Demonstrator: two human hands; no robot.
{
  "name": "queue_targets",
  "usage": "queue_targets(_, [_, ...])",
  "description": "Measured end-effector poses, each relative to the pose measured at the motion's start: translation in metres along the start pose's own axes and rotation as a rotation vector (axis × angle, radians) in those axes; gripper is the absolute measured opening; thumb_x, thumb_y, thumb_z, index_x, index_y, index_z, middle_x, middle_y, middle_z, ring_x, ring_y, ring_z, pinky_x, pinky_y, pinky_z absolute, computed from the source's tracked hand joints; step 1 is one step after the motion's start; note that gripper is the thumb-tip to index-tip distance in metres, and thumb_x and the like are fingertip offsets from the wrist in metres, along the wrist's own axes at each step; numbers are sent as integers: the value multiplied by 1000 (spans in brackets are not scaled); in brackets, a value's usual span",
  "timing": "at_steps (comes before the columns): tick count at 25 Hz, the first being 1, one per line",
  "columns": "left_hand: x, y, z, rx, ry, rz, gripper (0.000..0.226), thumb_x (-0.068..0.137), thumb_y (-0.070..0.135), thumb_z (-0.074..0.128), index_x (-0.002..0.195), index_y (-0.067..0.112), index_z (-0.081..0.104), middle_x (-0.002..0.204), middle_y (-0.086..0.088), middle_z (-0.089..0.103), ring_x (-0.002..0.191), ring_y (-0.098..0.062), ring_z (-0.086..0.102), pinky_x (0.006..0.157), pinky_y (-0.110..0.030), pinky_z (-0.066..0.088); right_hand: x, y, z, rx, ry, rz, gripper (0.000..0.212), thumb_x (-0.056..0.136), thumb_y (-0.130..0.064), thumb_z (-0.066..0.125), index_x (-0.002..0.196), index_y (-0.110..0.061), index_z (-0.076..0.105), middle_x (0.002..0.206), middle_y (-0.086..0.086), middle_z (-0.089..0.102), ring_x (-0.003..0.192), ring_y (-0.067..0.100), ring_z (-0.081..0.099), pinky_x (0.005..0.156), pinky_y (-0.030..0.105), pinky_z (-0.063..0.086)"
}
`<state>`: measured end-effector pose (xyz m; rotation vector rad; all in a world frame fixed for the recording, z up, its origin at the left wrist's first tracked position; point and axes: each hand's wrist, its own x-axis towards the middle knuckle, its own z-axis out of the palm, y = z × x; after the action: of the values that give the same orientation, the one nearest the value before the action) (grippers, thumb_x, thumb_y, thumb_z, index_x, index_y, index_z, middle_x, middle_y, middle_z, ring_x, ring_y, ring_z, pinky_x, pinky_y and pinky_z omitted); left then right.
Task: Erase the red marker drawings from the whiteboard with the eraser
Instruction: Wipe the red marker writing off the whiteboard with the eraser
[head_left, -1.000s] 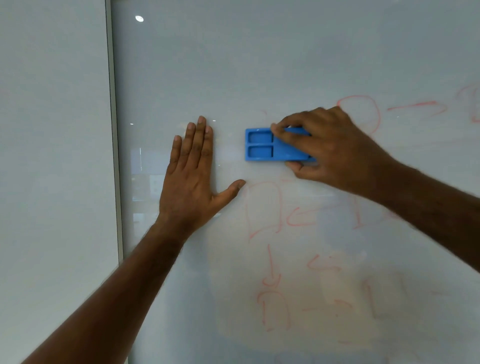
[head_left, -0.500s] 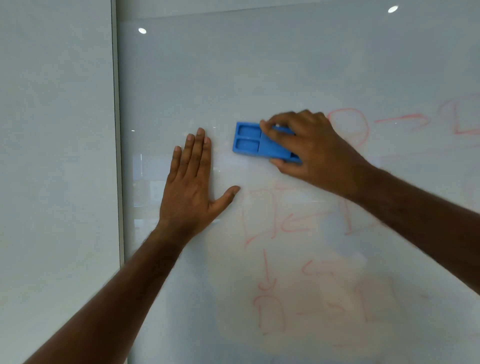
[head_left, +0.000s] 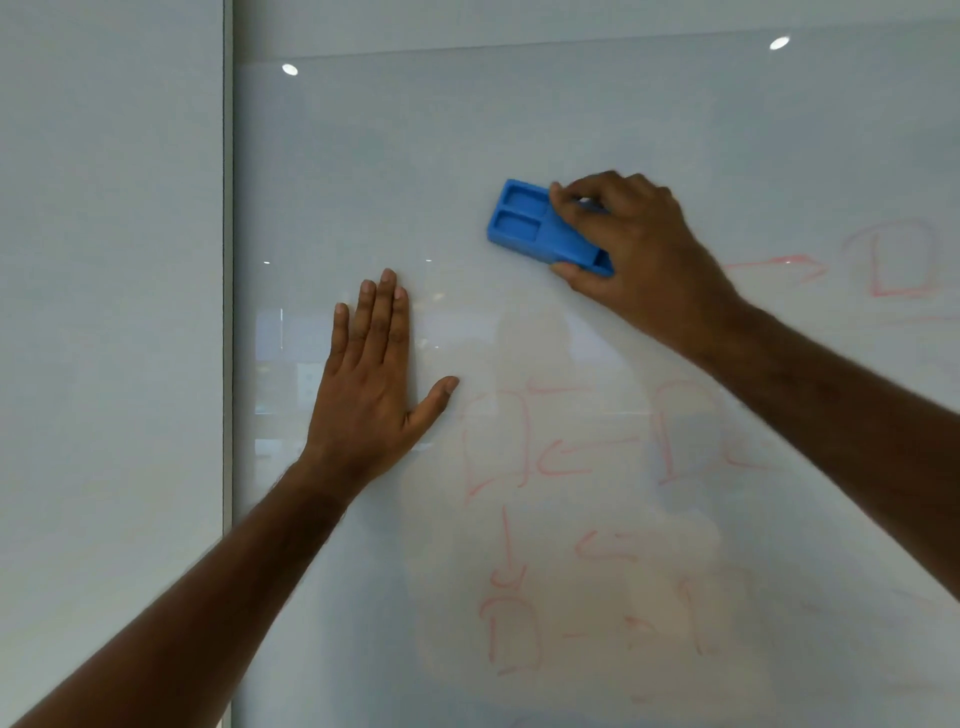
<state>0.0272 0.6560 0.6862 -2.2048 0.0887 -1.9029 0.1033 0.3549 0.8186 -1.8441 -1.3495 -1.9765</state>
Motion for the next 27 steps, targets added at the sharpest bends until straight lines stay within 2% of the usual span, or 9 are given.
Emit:
queue_targets(5, [9, 0, 0, -13, -4, 18, 93, 109, 62, 34, 172, -2, 8, 182, -18, 1, 170, -33, -1, 138, -47, 2, -55, -23, 4, 14, -41, -174, 58, 93, -39, 64, 143, -11, 58, 134, 9, 62, 105, 31, 60, 88, 45, 46])
queue_targets(9, [36, 8, 3, -24, 10, 20, 90, 111, 59, 34, 172, -2, 8, 182, -20, 1, 169, -35, -2, 138, -46, 0, -112, -1, -18, -54, -63, -267, 55, 94, -32, 67, 142, -8, 58, 138, 9, 62, 107, 29, 61, 87, 45, 48])
queue_targets(13, [71, 22, 6, -10, 25, 37, 90, 112, 60, 30, 171, -4, 8, 181, -22, 2, 169, -37, 0, 138, -50, 3, -121, 42, -48, -137, -37, -184, 51, 95, -37, 58, 136, -7, 64, 133, 12, 64, 104, 31, 59, 84, 45, 46])
queue_targets(16, [96, 42, 10, -15, 50, 41, 89, 112, 59, 29, 170, -5, 10, 180, -24, 4, 169, -38, 1, 138, -49, 2, -102, 67, -60, -150, -58, -11, 60, 95, -43, 55, 145, -10, 57, 132, 11, 61, 104, 34, 59, 87, 49, 46])
queue_targets(19, [117, 61, 15, -10, 57, 62, 87, 113, 57, 27, 171, -5, 8, 180, -24, 3, 169, -38, 2, 138, -48, 1, -70, 62, -49, -82, 6, 106, 63, 94, -43, 61, 149, -14, 52, 136, 8, 57, 110, 32, 56, 94, 48, 44])
queue_targets(23, [121, 64, 18, -18, 70, 54, 85, 113, 54, 28, 171, -3, 7, 181, -22, 2, 169, -35, 0, 138, -46, 0, -56, 35, -31, -52, -4, 72, 61, 93, -39, 63, 148, -13, 53, 137, 9, 58, 111, 34, 57, 93, 50, 47])
queue_targets(27, [120, 64, 20, -17, 107, 71, 83, 113, 52, 32, 171, -4, 11, 181, -22, 7, 169, -35, 5, 138, -46, 2, -113, 35, -35, -97, -4, -66, 56, 95, -35, 63, 144, -10, 58, 135, 9, 61, 104, 32, 59, 86, 46, 46])
